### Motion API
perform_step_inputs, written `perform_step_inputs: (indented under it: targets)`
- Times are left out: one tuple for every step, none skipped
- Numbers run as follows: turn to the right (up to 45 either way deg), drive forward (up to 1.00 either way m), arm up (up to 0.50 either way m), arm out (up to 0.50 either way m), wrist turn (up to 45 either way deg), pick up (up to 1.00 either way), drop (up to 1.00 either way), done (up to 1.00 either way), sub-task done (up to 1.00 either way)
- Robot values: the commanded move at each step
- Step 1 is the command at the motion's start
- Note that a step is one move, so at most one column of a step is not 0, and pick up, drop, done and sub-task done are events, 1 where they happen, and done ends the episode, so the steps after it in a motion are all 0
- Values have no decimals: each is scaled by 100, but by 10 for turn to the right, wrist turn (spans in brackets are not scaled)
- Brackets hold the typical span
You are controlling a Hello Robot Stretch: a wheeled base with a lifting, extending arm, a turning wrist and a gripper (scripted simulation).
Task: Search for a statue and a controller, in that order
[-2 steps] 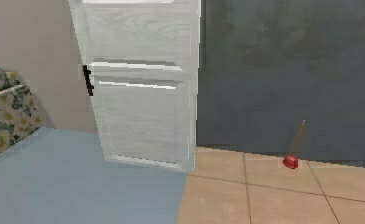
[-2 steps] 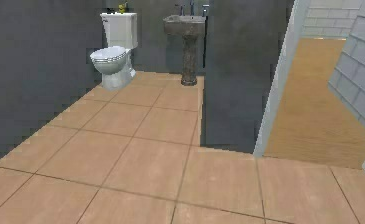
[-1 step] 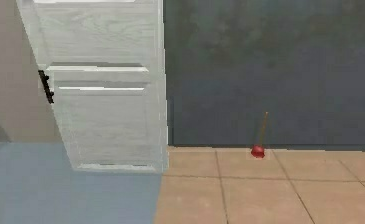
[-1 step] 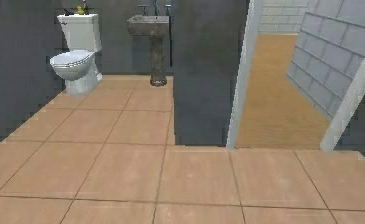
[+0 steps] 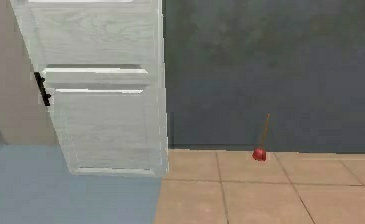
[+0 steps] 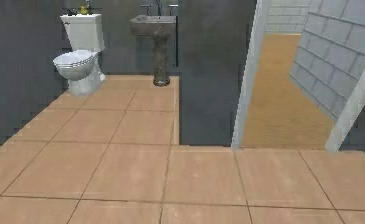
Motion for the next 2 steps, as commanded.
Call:
perform_step_inputs:
  targets:
    - [-450, 0, 0, 0, 0, 0, 0, 0, 0]
    - [-360, 0, 0, 0, 0, 0, 0, 0, 0]
